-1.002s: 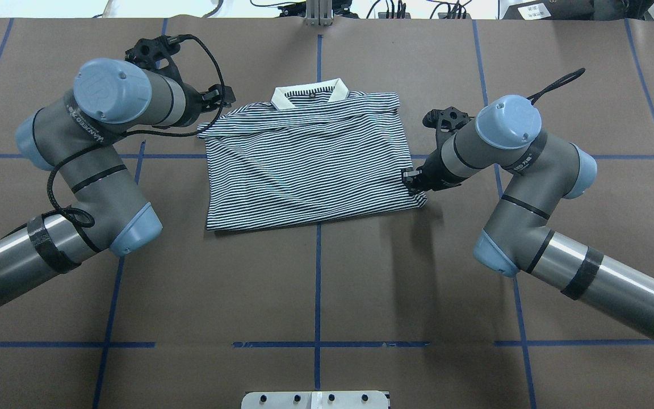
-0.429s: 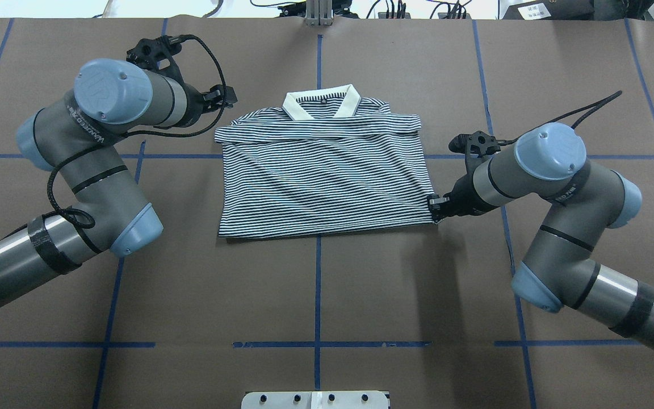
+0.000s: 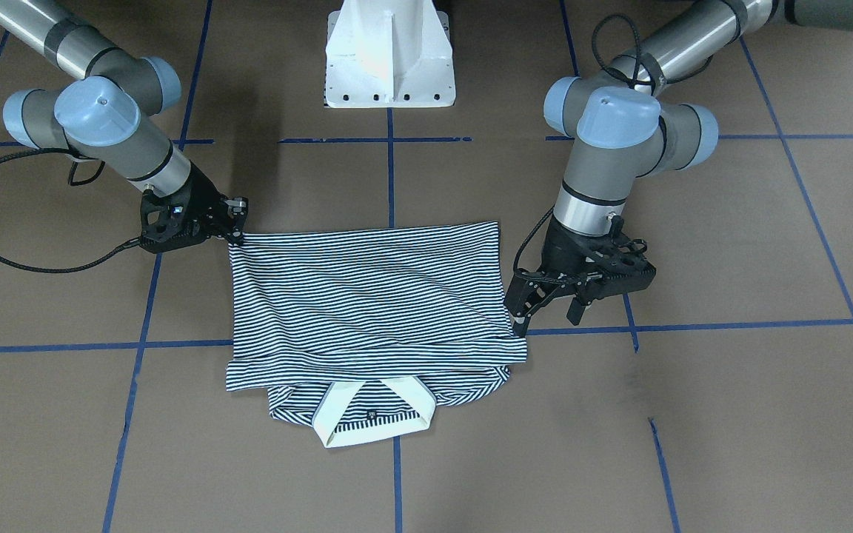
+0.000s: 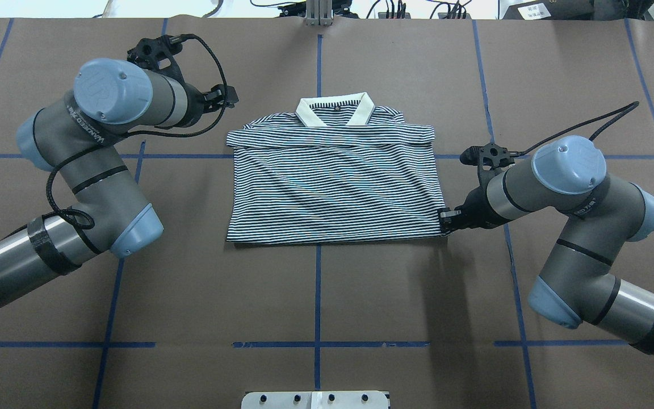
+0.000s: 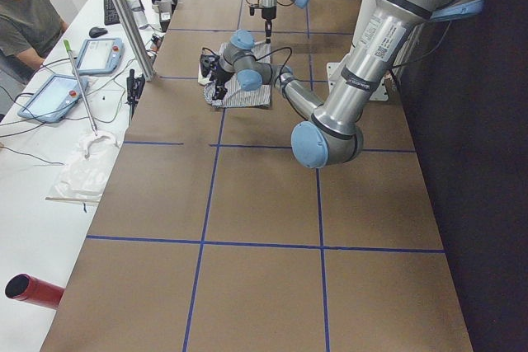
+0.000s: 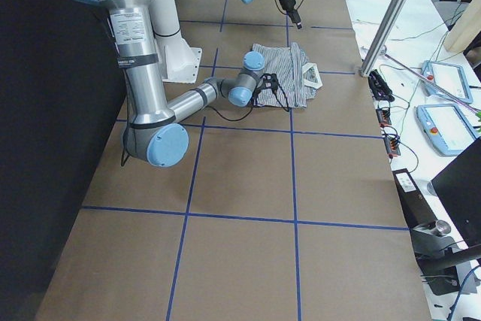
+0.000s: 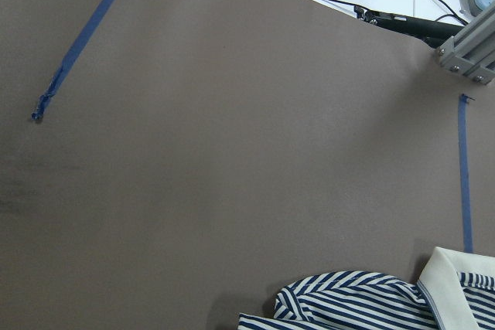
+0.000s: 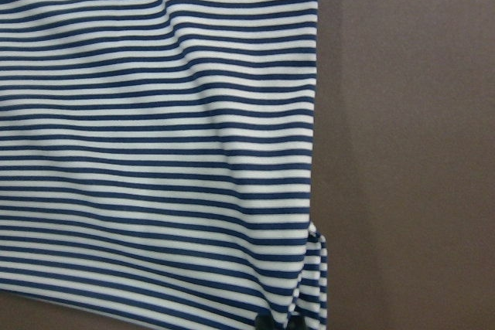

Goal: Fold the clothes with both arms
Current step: 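Lower the right gripper and grasp the folded shirt's side edge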

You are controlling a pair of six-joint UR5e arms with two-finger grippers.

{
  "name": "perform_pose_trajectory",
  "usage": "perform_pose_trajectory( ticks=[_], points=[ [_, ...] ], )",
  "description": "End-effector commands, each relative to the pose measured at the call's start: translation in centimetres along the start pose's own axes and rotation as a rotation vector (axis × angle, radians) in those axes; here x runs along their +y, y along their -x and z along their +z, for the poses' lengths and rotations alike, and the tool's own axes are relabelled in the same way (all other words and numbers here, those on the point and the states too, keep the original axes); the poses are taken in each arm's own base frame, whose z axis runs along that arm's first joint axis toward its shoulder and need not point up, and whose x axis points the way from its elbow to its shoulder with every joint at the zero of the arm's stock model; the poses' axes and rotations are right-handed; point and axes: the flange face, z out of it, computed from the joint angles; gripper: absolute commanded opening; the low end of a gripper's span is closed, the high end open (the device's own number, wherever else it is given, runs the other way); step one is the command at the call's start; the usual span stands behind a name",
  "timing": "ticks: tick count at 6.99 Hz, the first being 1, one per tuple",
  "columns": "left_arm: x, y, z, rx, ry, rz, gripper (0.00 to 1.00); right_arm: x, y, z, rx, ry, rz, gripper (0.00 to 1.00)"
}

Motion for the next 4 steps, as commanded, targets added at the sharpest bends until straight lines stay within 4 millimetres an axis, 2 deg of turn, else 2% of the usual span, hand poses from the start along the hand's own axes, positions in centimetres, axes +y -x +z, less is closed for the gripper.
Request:
perform_pose_trajectory(
  ticks=[1,4],
  points=[
    [0.0,-0.1,-0.2,0.005,0.000,0.000,0.99,-0.7,1.1,-0.7,-0.002,0.031,0.028,1.00],
    [0.0,-0.7,-1.1,0.023,-0.003,0.002,0.99,-0.5,-0.2,-0.3,0.044,0.048,0.061,1.00]
  ],
)
